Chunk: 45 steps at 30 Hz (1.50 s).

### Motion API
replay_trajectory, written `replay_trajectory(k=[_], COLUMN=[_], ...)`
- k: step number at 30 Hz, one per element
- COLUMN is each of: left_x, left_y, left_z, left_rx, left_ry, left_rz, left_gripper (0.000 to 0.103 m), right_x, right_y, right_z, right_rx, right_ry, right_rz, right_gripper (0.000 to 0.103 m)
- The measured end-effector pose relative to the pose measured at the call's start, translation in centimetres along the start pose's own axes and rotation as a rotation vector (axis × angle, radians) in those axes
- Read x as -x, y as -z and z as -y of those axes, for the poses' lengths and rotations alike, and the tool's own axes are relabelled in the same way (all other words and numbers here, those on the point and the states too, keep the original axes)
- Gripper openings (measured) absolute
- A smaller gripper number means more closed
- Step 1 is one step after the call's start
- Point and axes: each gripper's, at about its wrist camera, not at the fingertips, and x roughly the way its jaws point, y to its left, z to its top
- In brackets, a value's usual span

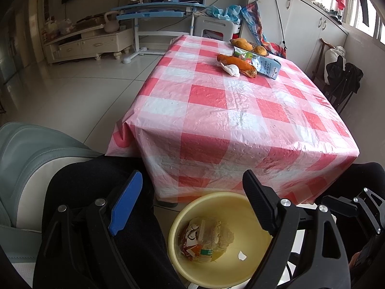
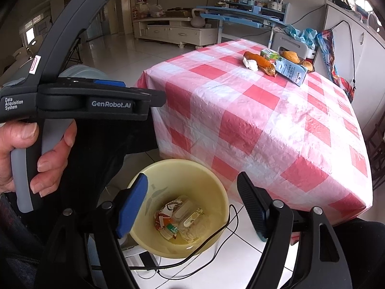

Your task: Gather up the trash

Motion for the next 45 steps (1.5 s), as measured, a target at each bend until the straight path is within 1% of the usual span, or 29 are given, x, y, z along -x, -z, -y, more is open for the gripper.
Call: replay_trajectory(k=[22, 29, 31, 34, 40, 45], left_x=[0.0, -0.6, -1.1, -2.6, -6.2, -10.6], left_y=[0.0, -1.0, -1.6, -3.5, -8.8, -13.6], left_z=[-0.1, -1.4, -1.3, -0.3, 2.2, 4.9], left_rx=[0.005, 0.095, 0.093, 0.067, 0.055, 0.021], left_ry=[0.005, 0.042, 0.044, 0.036, 0.052, 0.045], left_rz=[-0.001, -0.022, -0.024, -0.023, -0.013, -0.014], left_gripper=[0.082, 0.082, 0.082, 0.082, 0.082, 0.082], right_x=[-0.1, 0.8, 1.0, 0.9, -0.2, -1.0], right_y=[0.1, -0.2, -0.5, -0.8, -1.5, -1.6], right_z=[-0.1, 1.0, 1.6, 2.7, 4.7, 5.6], right_rx=[0.002, -0.025, -0.033, -0.056, -0.094, -0.121], right_ry=[0.000, -0.004, -0.006, -0.015, -0.018, -0.013], right_rz=[-0.003, 0.027, 0.039, 0.051, 0.070, 0.079], right_gripper=[0.073, 0.073, 0.073, 0.073, 0.073, 0.073])
